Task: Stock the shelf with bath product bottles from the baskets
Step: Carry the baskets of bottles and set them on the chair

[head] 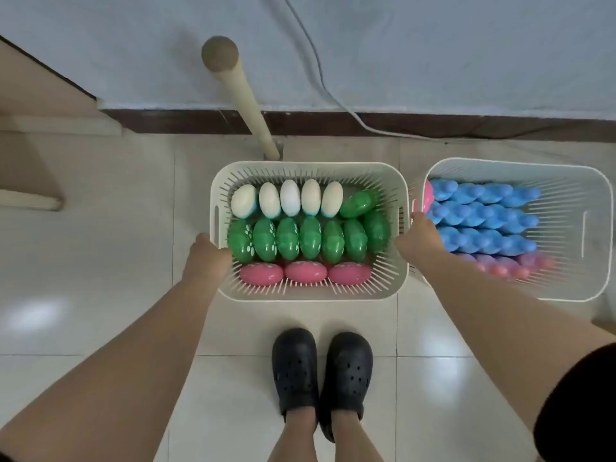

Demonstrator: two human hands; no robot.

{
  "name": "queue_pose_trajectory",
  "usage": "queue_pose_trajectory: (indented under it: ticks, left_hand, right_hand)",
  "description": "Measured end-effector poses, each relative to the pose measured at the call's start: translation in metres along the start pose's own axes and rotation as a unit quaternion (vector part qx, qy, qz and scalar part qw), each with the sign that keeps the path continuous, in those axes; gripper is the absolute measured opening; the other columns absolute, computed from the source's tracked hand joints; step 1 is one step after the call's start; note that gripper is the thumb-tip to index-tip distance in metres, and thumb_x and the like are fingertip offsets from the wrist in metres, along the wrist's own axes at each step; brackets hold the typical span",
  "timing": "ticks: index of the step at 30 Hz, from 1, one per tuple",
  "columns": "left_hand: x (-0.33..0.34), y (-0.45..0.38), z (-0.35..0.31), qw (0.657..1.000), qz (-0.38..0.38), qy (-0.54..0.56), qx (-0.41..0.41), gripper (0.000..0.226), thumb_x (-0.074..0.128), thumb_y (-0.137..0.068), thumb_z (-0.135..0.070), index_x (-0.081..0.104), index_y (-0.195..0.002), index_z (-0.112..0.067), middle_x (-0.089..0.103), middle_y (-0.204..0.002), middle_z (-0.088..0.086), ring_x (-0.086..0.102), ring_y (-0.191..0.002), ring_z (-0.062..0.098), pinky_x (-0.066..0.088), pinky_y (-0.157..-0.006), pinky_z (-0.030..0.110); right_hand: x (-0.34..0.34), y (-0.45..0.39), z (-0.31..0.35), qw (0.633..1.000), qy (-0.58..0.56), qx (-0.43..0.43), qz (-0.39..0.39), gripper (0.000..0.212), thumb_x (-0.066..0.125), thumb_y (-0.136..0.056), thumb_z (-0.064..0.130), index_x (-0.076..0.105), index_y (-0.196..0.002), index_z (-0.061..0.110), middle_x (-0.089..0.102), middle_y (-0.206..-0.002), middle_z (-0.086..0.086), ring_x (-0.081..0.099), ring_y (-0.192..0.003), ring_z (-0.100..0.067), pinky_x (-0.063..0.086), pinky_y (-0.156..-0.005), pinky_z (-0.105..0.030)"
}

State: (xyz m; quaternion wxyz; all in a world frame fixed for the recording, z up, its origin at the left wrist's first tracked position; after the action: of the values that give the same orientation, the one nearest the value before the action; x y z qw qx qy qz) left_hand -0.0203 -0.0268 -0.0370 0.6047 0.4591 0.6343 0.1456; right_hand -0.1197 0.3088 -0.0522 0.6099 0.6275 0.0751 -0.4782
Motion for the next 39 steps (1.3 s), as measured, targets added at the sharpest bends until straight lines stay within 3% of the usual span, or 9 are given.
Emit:
queue_pose_trajectory:
  ticks: [3,6,10,12,15,19,22,29,39]
  left_hand:
    - [0.008,-0.024,0.011,0.999,-0.014,0.021,-0.025,0.06,0.049,-0.09,-0.009,0.024,-0.144,-0.004,0.039,-0.143,0.018,0.042,-0.127,0.034,0.036,-0.093,0.034]
    - [0.018,-0.038,0.012,0.998,-0.006,0.064,-0.015,0.048,0.049,-0.09,-0.009,0.037,-0.137,-0.005,0.053,-0.127,0.015,0.051,-0.112,0.032,0.035,-0.078,0.029]
    - [0.015,-0.06,0.011,0.987,-0.03,0.154,-0.033,0.04,0.038,-0.097,-0.032,0.052,-0.121,-0.002,0.059,-0.11,0.016,0.054,-0.098,0.031,0.04,-0.081,0.031]
    - [0.016,-0.069,0.015,0.957,-0.001,0.281,-0.074,0.046,0.033,-0.098,-0.042,0.056,-0.117,-0.007,0.061,-0.116,0.015,0.057,-0.102,0.029,0.044,-0.087,0.035]
    - [0.017,-0.074,0.021,0.912,0.038,0.393,-0.109,0.056,0.027,-0.098,-0.05,0.056,-0.118,-0.007,0.059,-0.087,0.004,0.052,-0.072,0.015,0.037,-0.065,0.027]
    - [0.013,-0.069,0.019,0.904,0.069,0.406,-0.114,0.063,0.02,-0.098,-0.054,0.058,-0.099,-0.004,0.054,-0.077,0.006,0.043,-0.061,0.017,0.036,-0.06,0.028]
    - [0.012,-0.059,0.029,0.896,0.058,0.422,-0.13,0.065,0.019,-0.097,-0.057,0.056,-0.084,-0.006,0.051,-0.072,0.007,0.039,-0.056,0.018,0.034,-0.055,0.028]
    - [-0.018,0.009,0.068,0.875,0.053,0.447,-0.176,0.065,0.02,-0.096,-0.059,0.054,-0.084,-0.004,0.051,-0.072,0.009,0.039,-0.056,0.02,0.033,-0.055,0.03]
    - [-0.129,0.175,0.129,0.831,0.034,0.519,-0.196,0.058,0.026,-0.098,-0.052,0.055,-0.099,-0.001,0.053,-0.078,0.013,0.045,-0.062,0.022,0.035,-0.058,0.03]
  right_hand:
    - [0.01,-0.018,-0.005,0.999,0.0,0.029,-0.025,0.051,0.051,-0.084,0.003,0.035,-0.133,0.0,0.053,-0.123,-0.022,0.052,-0.113,-0.036,0.042,-0.09,-0.038]
    - [0.022,-0.029,-0.006,0.998,-0.027,0.06,-0.006,0.053,0.05,-0.088,0.008,0.031,-0.138,0.002,0.048,-0.129,-0.02,0.048,-0.118,-0.035,0.039,-0.097,-0.04]
    - [0.021,-0.041,-0.008,0.99,-0.11,0.076,-0.052,0.036,0.055,-0.084,0.017,0.05,-0.119,0.014,0.059,-0.099,-0.011,0.057,-0.094,-0.032,0.047,-0.088,-0.041]
    - [0.022,-0.048,-0.013,0.973,-0.198,0.108,-0.043,0.025,0.054,-0.084,0.022,0.059,-0.103,0.007,0.058,-0.086,-0.007,0.055,-0.082,-0.026,0.048,-0.081,-0.037]
    - [0.022,-0.052,-0.021,0.928,-0.342,0.15,-0.001,0.022,0.051,-0.089,0.03,0.059,-0.079,0.012,0.058,-0.073,-0.004,0.054,-0.062,-0.018,0.046,-0.063,-0.03]
    - [0.018,-0.049,-0.021,0.885,-0.439,0.146,0.054,0.029,0.042,-0.097,0.03,0.057,-0.086,0.008,0.052,-0.07,-0.007,0.048,-0.059,-0.017,0.043,-0.059,-0.028]
    - [0.015,-0.038,-0.017,0.873,-0.453,0.159,0.08,0.038,0.035,-0.099,0.034,0.054,-0.104,0.001,0.051,-0.072,-0.01,0.048,-0.062,-0.02,0.043,-0.06,-0.029]
    - [-0.012,0.019,0.004,0.889,-0.411,0.169,0.114,0.054,0.03,-0.099,0.032,0.047,-0.128,-0.009,0.048,-0.072,-0.011,0.044,-0.059,-0.021,0.038,-0.056,-0.029]
    - [-0.086,0.169,0.052,0.908,-0.359,0.131,0.173,0.042,0.03,-0.095,0.036,0.055,-0.097,0.003,0.052,-0.07,-0.009,0.045,-0.058,-0.02,0.038,-0.057,-0.029]
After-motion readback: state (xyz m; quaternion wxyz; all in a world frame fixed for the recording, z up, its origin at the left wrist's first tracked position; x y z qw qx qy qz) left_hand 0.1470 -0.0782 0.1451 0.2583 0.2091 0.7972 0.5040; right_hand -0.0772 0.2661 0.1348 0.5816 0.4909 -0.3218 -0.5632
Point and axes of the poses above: each hand's wrist, its own y-axis away from the middle knuckle, its own x-axis out of the palm, z = x × y, the point moved 5 cm from there along -y, towards the middle knuckle
